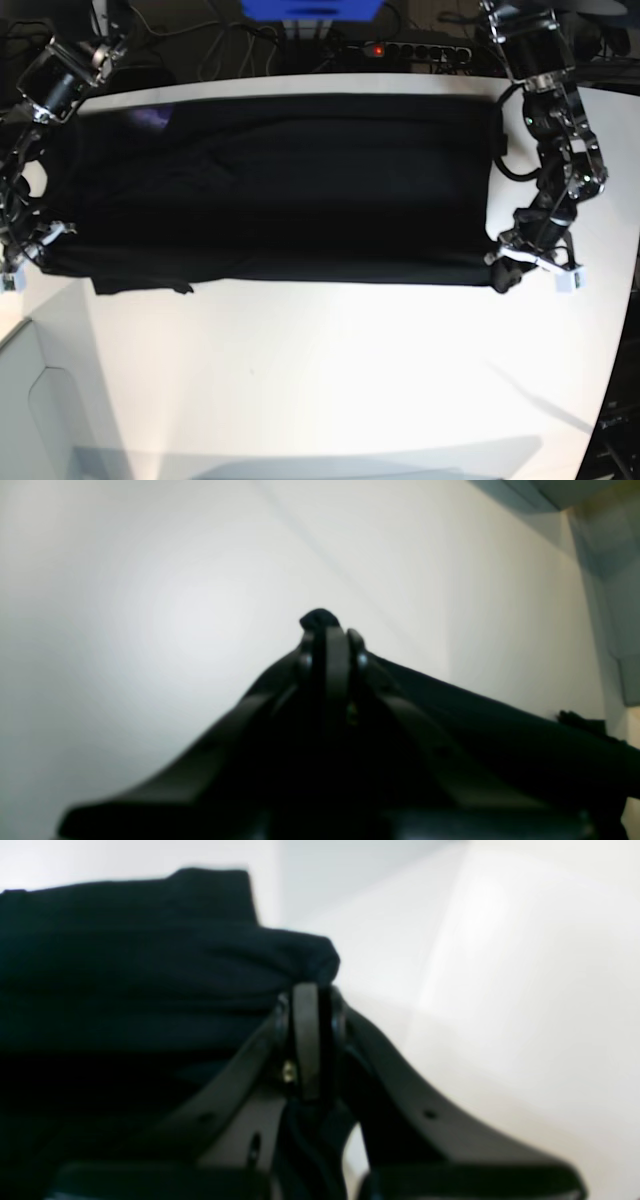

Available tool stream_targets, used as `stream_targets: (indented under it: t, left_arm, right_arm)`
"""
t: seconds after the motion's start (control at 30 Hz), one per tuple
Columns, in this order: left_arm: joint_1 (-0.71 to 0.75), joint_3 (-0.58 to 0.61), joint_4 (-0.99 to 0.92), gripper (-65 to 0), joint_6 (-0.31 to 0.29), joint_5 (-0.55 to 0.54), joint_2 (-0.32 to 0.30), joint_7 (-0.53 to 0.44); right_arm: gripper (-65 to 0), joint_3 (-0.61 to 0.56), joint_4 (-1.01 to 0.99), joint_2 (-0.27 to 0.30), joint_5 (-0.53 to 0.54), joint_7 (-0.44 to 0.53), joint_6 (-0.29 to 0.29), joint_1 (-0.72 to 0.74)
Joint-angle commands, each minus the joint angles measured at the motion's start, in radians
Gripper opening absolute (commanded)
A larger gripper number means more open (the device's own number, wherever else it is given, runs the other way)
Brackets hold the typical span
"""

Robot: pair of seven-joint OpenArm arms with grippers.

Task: Fold the T-shirt properly
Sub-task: 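Hold the side edges and pull both grippers back, folding the shirt lengthwise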

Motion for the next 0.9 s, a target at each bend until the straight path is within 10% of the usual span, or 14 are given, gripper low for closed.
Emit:
stream_targets:
  t: [0.0, 0.87]
  left_arm:
    - [0.004, -0.007, 0.028, -65.0, 0.001, -0.002, -0.021, -0.02]
    - [0.392, -0.061, 0.186, -65.0, -0.006, 0.07, 0.003, -0.015]
  right_arm:
    - [-65.0, 0.005, 0.027, 0.02, 0.013, 0.011, -0.004, -0.004]
    - [-65.0, 0.051, 0.103, 0.007, 0.009, 0.002, -0.004, -0.199]
